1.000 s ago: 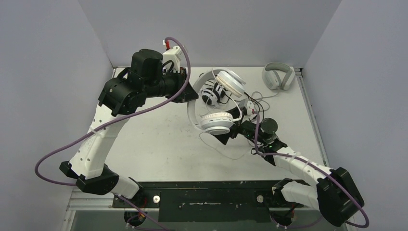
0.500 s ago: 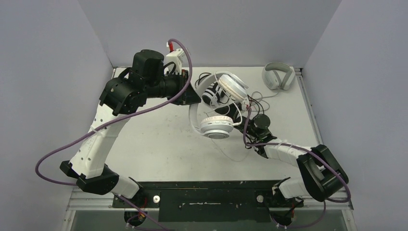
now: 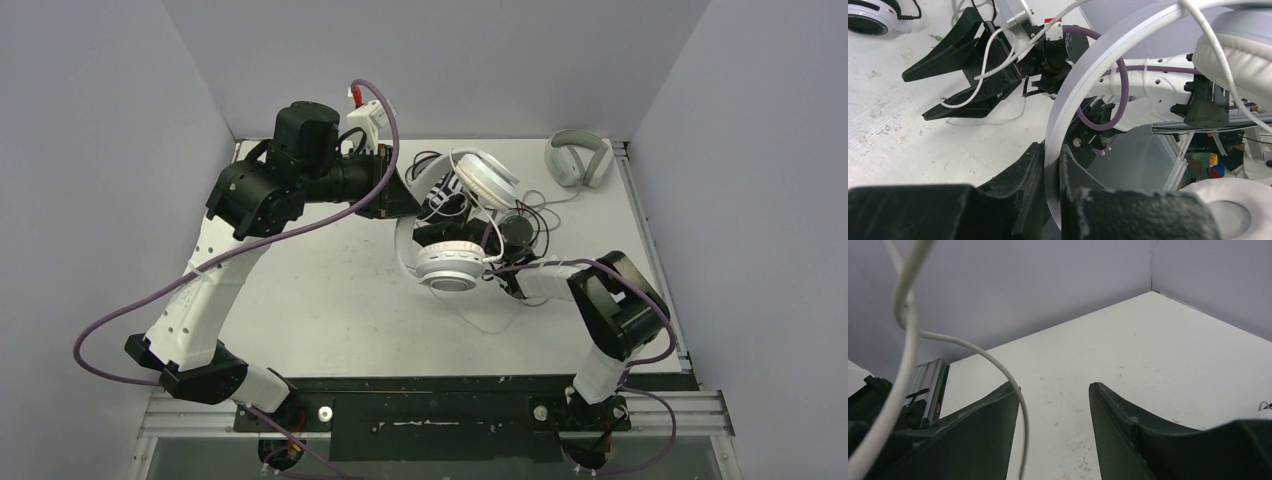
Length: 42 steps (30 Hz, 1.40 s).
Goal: Wrap the headphones
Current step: Wrap the headphones cable around the headphones.
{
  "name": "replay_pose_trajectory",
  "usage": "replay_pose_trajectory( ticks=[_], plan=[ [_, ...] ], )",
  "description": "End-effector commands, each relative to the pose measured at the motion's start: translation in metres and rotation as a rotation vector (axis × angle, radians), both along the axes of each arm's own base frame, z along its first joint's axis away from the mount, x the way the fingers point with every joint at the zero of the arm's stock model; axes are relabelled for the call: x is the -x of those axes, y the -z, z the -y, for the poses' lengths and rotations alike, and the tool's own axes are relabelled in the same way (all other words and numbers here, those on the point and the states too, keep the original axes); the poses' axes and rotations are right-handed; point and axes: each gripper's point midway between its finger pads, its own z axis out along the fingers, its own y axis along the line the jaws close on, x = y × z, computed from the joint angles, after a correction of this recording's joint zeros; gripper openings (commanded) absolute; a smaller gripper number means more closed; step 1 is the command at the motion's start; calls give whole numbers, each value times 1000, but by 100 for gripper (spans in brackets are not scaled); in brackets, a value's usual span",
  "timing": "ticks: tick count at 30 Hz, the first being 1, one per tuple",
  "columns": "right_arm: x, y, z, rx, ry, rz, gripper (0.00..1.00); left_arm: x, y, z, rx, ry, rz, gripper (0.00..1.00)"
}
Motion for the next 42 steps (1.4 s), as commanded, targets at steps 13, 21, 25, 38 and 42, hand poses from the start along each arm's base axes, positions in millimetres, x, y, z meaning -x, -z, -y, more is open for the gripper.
replay_pose_trajectory(
  ticks=[13,21,25,38,42],
  plan=[
    [-48,-45,132,-228,376,-156,0,-23,35,-40,-190,-121,180,0],
    [-97,10,190,-47,761,-385,0,-22,52,-60,-277,-169,210,0],
    [-95,36,185,13,742,-463,0,-23,20,-61,-186,-222,231,0],
    [-12,59,94,216,473,-341,0,-72,-69,-96,53,-524,286,0],
    [32,59,65,251,330,-287,0,-103,-69,-113,68,-622,279,0]
  ],
)
